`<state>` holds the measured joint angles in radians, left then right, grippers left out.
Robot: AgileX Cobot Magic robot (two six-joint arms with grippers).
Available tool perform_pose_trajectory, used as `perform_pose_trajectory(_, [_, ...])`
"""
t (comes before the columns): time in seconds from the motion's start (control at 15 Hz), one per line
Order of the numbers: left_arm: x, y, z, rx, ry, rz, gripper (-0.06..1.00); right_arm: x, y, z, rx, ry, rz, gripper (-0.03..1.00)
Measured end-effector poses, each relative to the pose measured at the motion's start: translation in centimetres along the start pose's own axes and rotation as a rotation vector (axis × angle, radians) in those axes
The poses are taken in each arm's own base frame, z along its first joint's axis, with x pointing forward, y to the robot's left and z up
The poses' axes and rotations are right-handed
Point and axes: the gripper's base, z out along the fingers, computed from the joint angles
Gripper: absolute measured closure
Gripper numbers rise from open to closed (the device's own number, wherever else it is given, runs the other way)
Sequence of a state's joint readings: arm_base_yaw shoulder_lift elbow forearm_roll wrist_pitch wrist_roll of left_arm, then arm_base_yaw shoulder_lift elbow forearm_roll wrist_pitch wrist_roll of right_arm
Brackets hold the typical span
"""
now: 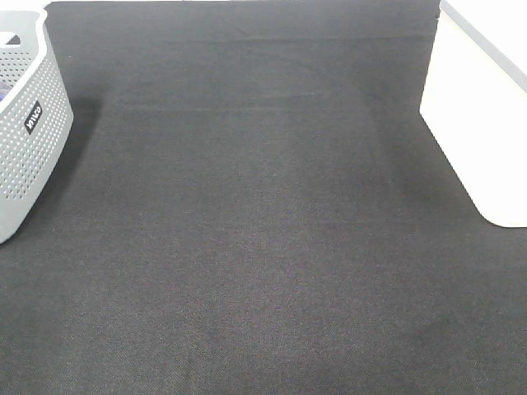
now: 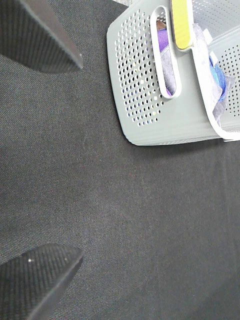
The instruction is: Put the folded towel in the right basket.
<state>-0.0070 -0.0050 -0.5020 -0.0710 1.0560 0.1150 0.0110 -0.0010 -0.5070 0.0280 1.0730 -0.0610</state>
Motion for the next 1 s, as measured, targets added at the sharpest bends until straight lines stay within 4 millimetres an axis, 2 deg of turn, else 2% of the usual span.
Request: perform_pose_trajectory(1.0, [0.0, 0.0, 0.0, 0.0, 0.0, 0.0, 0.06, 0.04, 0.0, -0.02, 0.0, -0.002, 0.0, 0.26])
